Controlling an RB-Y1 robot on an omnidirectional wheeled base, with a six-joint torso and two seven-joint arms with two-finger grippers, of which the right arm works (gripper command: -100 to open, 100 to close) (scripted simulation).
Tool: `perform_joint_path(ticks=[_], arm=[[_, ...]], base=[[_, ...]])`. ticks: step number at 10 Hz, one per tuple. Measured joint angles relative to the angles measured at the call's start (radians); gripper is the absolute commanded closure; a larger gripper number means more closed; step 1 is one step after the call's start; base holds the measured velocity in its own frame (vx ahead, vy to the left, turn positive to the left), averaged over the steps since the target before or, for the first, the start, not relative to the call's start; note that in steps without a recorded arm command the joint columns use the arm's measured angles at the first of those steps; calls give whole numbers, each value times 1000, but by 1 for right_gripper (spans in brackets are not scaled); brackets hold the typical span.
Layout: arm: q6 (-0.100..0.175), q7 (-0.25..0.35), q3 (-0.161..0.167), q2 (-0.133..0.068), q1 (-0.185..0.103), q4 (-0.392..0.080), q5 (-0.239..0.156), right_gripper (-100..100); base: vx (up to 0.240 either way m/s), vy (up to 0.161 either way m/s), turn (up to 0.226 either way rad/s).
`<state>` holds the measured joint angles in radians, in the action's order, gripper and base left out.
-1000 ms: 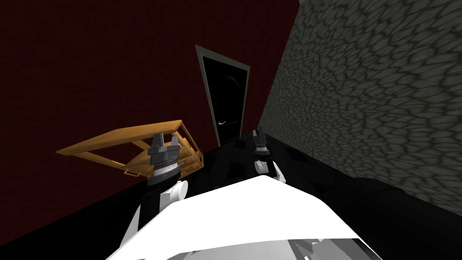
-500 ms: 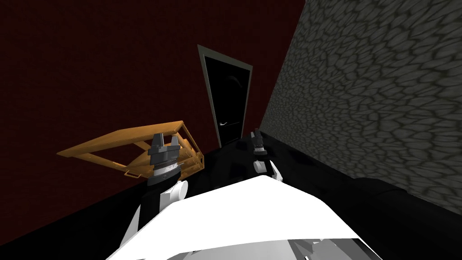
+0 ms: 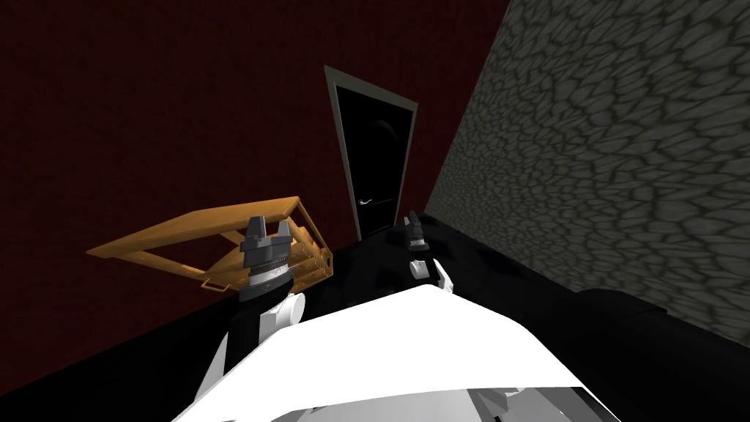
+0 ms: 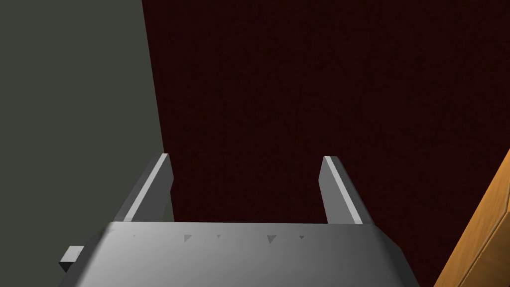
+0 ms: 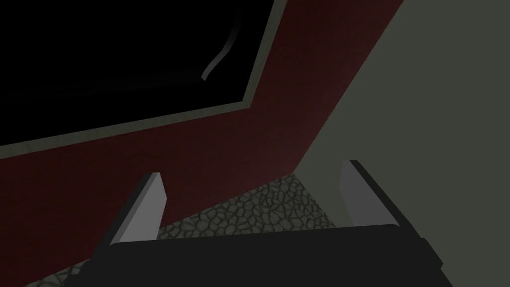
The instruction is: Pull the door open
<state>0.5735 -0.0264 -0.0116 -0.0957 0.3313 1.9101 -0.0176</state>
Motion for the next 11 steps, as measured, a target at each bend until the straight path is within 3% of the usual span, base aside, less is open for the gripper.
perform_joint_path(ticks=[7,11], arm=[[10,30,8,-34,-53,-143,-5,-100],[21,49,12,-56,-100,-254,-8,-100]], base=[[88,17,51],[102,14,69]])
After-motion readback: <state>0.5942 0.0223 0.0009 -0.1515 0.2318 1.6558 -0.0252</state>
